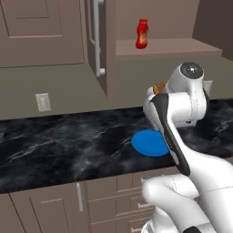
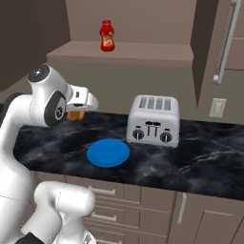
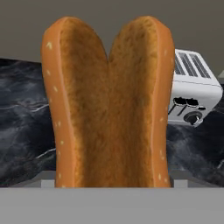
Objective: Move the hot dog bun to the plate on the dining table and place the condiment next to that plate. Then navigate to the fridge and take the sausage and place it on the plate as well.
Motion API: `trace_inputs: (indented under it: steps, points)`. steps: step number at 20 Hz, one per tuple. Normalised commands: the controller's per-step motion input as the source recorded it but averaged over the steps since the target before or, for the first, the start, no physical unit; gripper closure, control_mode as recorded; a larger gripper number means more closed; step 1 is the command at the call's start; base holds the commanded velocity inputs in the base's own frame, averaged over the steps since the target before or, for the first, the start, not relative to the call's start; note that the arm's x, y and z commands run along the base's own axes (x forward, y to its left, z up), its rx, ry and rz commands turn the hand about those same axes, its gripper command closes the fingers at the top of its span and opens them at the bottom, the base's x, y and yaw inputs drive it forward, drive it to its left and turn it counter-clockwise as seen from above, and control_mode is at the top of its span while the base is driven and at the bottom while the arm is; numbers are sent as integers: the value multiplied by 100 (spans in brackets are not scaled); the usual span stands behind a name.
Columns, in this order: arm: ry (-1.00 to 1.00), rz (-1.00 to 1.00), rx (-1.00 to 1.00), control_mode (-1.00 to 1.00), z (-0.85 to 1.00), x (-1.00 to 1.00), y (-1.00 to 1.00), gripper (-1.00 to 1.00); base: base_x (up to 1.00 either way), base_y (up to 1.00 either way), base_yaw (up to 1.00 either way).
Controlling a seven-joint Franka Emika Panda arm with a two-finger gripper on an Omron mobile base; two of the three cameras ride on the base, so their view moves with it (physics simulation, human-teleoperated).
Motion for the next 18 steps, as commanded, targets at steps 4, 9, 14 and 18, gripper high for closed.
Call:
trace_inputs:
  steps: [4, 9, 14, 18]
  points:
    - [0, 0, 0, 100, 0, 0, 0, 100, -71, 2, -33]
    - [0, 0, 0, 100, 0, 0, 0, 100, -65, 0, -62]
    - [0, 0, 0, 100, 0, 0, 0, 100, -48, 0, -76]
    - [0, 0, 0, 100, 0, 0, 0, 100, -42, -1, -78]
